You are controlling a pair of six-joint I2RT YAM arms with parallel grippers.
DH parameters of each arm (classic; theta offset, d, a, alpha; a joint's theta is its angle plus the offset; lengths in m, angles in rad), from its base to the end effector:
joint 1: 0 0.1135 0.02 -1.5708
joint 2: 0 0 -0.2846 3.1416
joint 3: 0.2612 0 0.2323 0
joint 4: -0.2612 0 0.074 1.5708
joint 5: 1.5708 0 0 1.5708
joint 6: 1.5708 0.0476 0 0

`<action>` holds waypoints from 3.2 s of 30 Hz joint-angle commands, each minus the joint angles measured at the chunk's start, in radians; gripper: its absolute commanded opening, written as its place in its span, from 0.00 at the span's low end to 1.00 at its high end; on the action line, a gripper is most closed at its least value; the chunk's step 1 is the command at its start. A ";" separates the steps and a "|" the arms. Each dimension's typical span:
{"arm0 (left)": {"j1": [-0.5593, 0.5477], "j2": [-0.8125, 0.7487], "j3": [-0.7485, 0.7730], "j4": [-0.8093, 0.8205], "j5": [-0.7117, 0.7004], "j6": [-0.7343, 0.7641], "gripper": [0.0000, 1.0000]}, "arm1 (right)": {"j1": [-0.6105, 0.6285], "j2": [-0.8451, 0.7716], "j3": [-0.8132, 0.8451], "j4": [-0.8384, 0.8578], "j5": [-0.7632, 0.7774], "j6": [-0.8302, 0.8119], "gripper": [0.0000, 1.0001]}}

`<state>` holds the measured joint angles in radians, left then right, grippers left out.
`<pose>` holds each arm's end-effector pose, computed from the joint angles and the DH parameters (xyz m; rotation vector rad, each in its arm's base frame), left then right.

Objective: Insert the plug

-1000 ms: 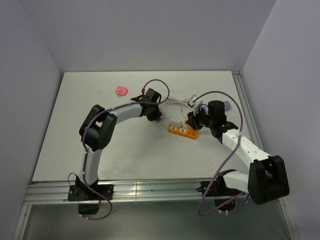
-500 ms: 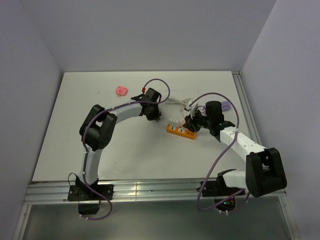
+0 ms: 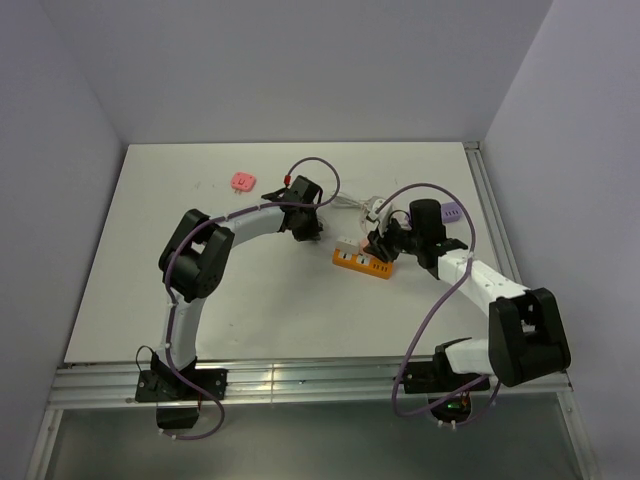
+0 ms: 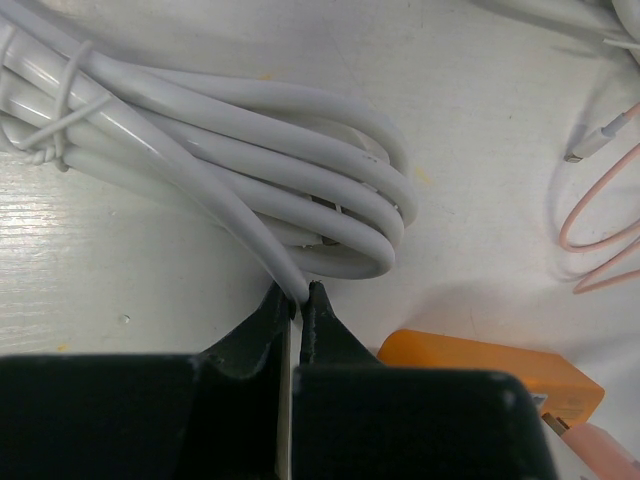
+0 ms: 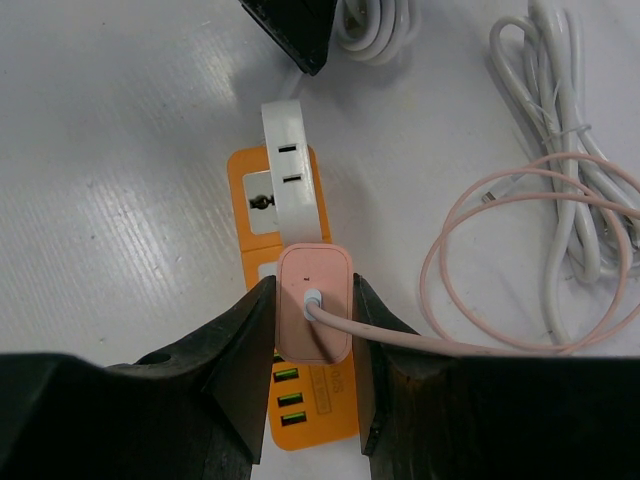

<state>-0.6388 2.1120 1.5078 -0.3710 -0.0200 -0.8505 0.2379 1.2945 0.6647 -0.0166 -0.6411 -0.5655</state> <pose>0.3647 -0.2697 0.1786 -0.2870 2.6251 -0.5299 0.2349 0.0862 0.2361 -1.1341 1.7865 0.5142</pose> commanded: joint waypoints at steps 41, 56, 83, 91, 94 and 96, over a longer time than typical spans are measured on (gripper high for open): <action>-0.016 0.023 0.046 -0.005 -0.031 0.077 0.00 | -0.023 0.032 0.044 0.043 0.145 0.009 0.00; -0.016 0.039 0.077 -0.006 -0.032 0.070 0.00 | 0.000 0.071 0.049 -0.037 0.167 0.006 0.00; -0.028 0.013 0.051 0.015 -0.026 0.070 0.00 | 0.029 -0.049 -0.011 0.014 0.035 0.000 0.00; -0.038 0.016 0.042 0.020 -0.020 0.068 0.00 | 0.037 -0.020 -0.002 0.010 0.043 -0.016 0.00; -0.039 0.019 0.045 0.018 -0.020 0.067 0.00 | 0.040 -0.012 0.006 0.004 0.037 -0.020 0.00; -0.039 0.020 0.046 0.017 -0.020 0.067 0.00 | 0.038 -0.011 0.009 0.000 0.034 -0.020 0.00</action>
<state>-0.6624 2.1403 1.5539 -0.3786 -0.0357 -0.7979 0.2707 1.2785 0.6609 -0.0452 -0.5854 -0.5713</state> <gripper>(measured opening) 0.042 0.392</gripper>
